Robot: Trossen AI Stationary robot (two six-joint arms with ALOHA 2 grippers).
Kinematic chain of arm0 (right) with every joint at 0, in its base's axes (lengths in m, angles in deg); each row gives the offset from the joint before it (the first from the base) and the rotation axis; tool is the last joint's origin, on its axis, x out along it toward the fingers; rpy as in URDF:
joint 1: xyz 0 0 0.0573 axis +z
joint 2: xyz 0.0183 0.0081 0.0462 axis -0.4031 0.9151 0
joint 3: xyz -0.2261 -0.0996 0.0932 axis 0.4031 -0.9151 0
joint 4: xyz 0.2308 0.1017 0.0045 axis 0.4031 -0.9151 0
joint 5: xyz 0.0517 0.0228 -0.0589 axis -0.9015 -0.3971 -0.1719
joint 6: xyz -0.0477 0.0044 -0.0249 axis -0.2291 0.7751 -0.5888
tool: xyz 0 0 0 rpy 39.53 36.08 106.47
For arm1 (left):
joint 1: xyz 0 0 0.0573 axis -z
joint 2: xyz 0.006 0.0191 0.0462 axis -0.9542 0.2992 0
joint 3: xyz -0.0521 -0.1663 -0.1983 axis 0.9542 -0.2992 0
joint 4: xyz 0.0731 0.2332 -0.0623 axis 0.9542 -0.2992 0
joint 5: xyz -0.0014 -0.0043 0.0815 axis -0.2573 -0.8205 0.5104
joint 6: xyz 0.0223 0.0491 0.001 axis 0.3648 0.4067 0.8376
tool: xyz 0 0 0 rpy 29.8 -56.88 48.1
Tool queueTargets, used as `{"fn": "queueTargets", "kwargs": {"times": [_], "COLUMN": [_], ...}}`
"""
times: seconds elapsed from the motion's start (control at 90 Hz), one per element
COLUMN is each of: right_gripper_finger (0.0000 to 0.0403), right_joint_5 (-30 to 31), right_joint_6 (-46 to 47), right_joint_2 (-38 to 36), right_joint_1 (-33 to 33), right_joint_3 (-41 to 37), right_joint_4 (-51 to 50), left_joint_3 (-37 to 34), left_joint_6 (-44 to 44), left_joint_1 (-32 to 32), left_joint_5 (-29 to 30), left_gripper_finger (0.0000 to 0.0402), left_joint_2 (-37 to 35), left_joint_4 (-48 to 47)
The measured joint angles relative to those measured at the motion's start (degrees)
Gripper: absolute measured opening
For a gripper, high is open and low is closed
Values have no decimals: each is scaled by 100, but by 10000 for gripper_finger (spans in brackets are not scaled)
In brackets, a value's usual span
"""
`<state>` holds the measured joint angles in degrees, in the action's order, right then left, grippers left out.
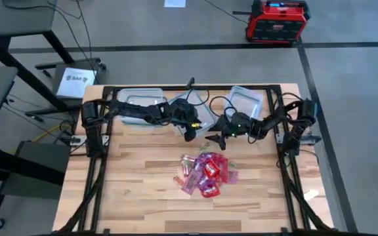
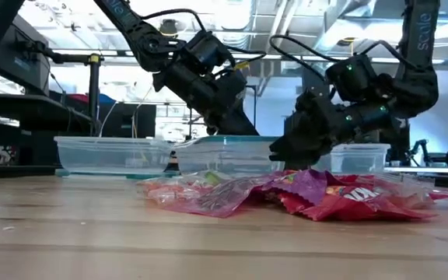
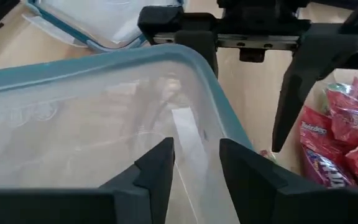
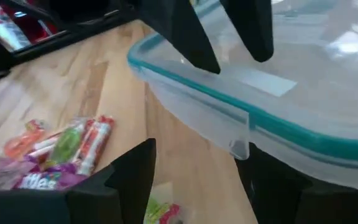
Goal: Sort candy
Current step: Open the bottom left transparent bin
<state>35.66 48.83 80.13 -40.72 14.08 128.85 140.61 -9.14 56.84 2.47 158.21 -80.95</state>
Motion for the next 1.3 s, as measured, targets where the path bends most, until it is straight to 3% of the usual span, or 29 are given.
{"fn": "queueTargets", "kwargs": {"times": [0.2,0.256,0.322,0.456,0.722,0.833,0.989,1.111,1.211,1.3], "right_gripper_finger": [181,178,177,177,177,177,177,177,177,177], "right_joint_5": [-514,-746,-915,-945,-919,-519,872,1165,1169,1166], "right_joint_6": [-24,-161,-142,-295,-643,-1223,-2422,-2748,-2753,-2767], "right_joint_2": [-2,-25,-150,-59,-945,-1567,-2153,-1850,-1419,-927], "right_joint_1": [106,225,317,452,432,404,362,130,-110,-260], "right_joint_3": [0,41,109,46,116,375,1455,2399,2998,3333], "right_joint_4": [47,1173,1534,1184,502,-773,-3575,-5417,-6005,-6370], "left_joint_3": [0,-5,14,11,108,387,775,787,765,499], "left_joint_6": [-8,-10,-41,-45,-64,-72,-185,-455,-783,-1169], "left_joint_1": [6,11,11,22,70,139,310,502,650,765], "left_joint_5": [-43,-11,7,45,181,364,601,979,1476,1928], "left_gripper_finger": [123,123,123,123,123,123,123,123,123,123], "left_joint_2": [-2,15,23,24,-411,-781,-1255,-1389,-1335,-1263], "left_joint_4": [-48,43,-81,-48,-419,-826,-1530,-2430,-3206,-3182]}}
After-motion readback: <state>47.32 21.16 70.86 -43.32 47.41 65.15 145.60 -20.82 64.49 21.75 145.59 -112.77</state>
